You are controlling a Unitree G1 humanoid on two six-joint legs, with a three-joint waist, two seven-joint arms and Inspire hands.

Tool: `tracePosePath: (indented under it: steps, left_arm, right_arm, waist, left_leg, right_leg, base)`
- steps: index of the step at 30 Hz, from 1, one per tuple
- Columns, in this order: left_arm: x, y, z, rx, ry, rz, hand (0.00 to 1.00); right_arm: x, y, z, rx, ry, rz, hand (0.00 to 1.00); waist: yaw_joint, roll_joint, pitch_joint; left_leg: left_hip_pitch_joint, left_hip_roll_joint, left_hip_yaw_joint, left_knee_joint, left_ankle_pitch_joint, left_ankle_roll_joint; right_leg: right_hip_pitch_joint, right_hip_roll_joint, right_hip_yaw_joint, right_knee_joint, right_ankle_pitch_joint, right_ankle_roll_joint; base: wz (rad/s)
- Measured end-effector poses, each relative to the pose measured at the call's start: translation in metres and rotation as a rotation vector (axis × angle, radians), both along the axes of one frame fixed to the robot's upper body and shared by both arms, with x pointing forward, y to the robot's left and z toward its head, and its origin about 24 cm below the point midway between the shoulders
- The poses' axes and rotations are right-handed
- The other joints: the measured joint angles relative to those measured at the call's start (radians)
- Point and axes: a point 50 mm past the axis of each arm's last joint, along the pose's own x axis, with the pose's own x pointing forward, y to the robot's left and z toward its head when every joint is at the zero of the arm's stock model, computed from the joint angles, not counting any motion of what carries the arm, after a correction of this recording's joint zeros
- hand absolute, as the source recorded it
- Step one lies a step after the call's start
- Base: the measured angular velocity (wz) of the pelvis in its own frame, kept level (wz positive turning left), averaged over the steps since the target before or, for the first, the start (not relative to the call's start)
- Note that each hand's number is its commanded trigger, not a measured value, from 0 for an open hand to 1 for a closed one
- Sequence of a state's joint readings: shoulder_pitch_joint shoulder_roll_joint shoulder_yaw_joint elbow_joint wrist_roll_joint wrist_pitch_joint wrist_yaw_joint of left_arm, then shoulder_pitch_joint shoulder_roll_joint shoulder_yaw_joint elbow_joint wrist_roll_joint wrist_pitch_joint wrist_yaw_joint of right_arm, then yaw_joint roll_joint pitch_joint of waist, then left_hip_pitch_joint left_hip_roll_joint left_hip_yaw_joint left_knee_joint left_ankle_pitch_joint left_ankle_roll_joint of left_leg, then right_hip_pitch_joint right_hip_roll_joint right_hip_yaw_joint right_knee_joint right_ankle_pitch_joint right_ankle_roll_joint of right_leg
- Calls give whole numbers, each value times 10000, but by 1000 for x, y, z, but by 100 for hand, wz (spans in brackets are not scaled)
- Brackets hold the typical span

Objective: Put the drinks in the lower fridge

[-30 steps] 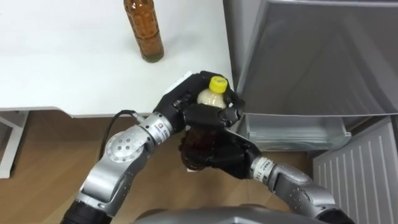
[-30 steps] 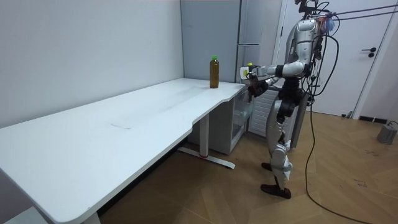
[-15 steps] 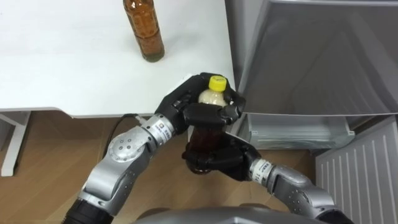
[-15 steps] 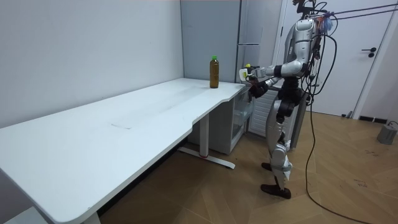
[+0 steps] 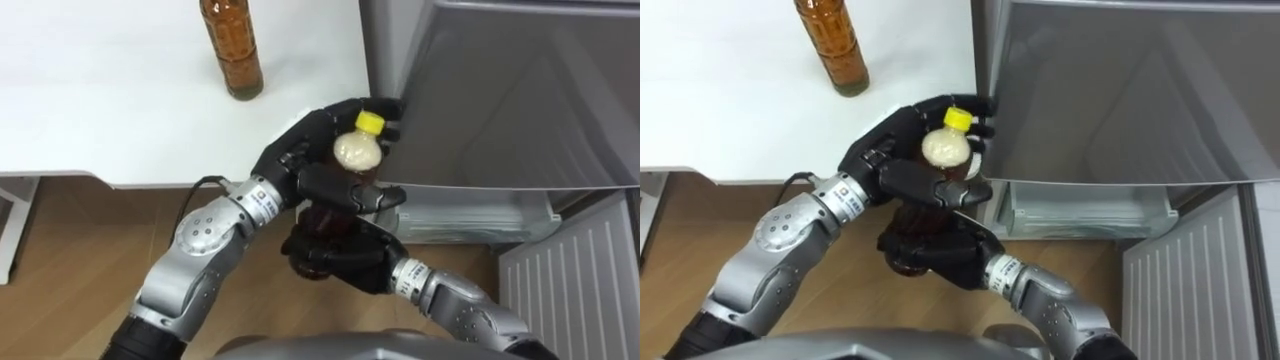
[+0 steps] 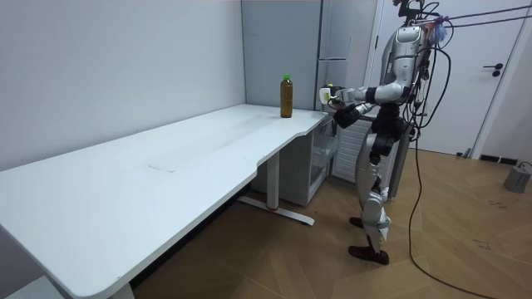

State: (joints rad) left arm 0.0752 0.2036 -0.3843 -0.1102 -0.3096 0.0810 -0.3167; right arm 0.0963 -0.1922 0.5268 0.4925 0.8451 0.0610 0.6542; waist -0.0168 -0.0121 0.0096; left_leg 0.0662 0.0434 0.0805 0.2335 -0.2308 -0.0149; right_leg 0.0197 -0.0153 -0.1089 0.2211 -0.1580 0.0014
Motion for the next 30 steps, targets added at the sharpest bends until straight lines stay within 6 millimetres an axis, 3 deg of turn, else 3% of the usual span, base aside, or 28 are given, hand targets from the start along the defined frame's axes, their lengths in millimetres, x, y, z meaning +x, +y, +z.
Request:
tracePosePath:
  steps: [5, 8, 13, 17, 24, 30]
  left_arm:
    - [2, 1, 27, 536, -1510, 199, 0]
    - [2, 6, 49, 456, -2614, 491, 0]
    - [2, 17, 108, -804, -5876, 1790, 0]
    - [-1, 30, 124, -904, -7064, 2589, 0]
    - [-2, 64, 142, 549, -9042, 5770, 0]
    - [-14, 94, 162, 101, -10572, 8404, 0]
  right_arm:
    - [0, -3, 0, -29, -90, -4, 100]
    - [-1, -8, -1, -389, -192, 238, 100]
    - [-3, -16, -3, -1012, -445, 817, 100]
    - [-5, -20, -2, -1061, -605, 551, 100]
    - [-1, -39, 1, -1421, -979, -255, 100]
    - [-12, -47, -4, -1829, -1023, -505, 100]
  waist:
    - [39, 84, 55]
    - [50, 197, 134]
    - [283, 240, 151]
    - [517, 253, 135]
    - [984, 257, 120]
    - [1184, 258, 63]
  left_leg:
    - [38, -2, -7, -28, -5, 8]
    - [171, -4, -26, -119, -5, 8]
    - [477, -6, -3, -323, -1, 7]
    - [699, -19, -6, -357, -2, 7]
    - [840, -24, -95, -367, -2, 8]
    - [890, -21, -289, -393, -2, 7]
  right_leg:
    - [14, -2, 11, 1, 0, 0]
    - [125, 4, 9, -23, -2, 2]
    - [292, 17, 45, -64, -6, 6]
    - [515, 20, 67, -171, -17, 21]
    - [697, 39, 78, -205, -18, 22]
    - [854, 42, -66, -320, -15, 20]
  base:
    - [0]
    - [0]
    - [-7]
    - [0]
    - [1]
    - [8]
